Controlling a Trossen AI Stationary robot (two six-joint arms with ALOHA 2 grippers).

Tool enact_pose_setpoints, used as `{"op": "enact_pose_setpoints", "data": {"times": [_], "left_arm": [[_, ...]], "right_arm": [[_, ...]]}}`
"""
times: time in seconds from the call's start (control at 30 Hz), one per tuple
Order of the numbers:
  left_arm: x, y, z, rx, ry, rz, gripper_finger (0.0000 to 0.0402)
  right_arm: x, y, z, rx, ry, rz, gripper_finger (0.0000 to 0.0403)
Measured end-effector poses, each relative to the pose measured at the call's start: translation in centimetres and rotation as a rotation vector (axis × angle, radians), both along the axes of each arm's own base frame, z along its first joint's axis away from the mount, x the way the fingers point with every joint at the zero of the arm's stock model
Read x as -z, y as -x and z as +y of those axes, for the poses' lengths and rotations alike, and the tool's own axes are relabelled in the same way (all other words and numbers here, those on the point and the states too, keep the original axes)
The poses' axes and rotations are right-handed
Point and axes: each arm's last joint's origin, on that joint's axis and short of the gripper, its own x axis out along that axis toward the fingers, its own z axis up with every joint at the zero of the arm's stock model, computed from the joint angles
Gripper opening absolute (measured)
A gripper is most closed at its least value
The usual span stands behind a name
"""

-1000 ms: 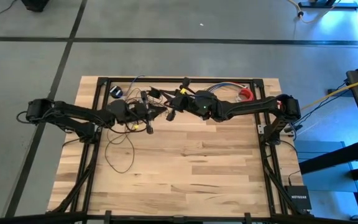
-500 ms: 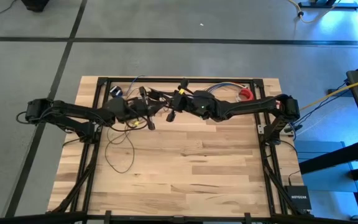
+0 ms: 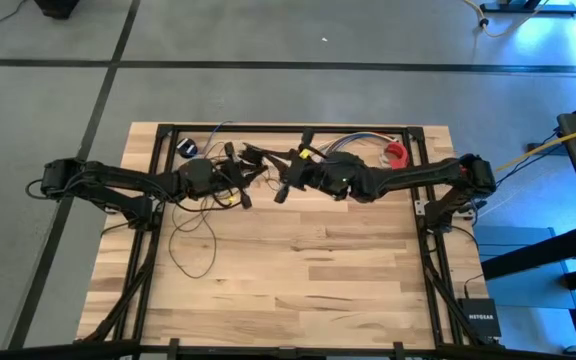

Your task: Coiling cords

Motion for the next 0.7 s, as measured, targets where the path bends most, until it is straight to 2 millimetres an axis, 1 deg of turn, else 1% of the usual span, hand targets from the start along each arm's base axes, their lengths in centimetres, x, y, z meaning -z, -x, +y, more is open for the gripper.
{"op": "enact_pose_setpoints", "data": {"times": [0.17,0.37,0.5,0.63,0.7], "left_arm": [[0.2,0.0,0.0,-0.018,-0.051,0.047,0.0001],[0.1,0.2,0.1,-0.032,-0.120,0.079,0.0001],[-0.2,0.5,0.2,-0.065,-0.170,0.094,0.0001],[-0.9,1.0,0.1,-0.082,-0.191,0.073,0.0001],[-1.5,1.4,0.0,-0.082,-0.182,0.043,0.0001]], "right_arm": [[-0.5,1.2,1.3,0.038,0.004,0.091,0.0001],[-0.2,2.4,2.8,0.049,0.014,0.227,0.0001],[0.7,2.7,3.5,0.027,0.002,0.322,0.0001],[1.8,2.9,3.4,0.047,-0.026,0.421,0.0001],[2.3,2.9,3.2,0.083,-0.033,0.455,0.0001]]}}
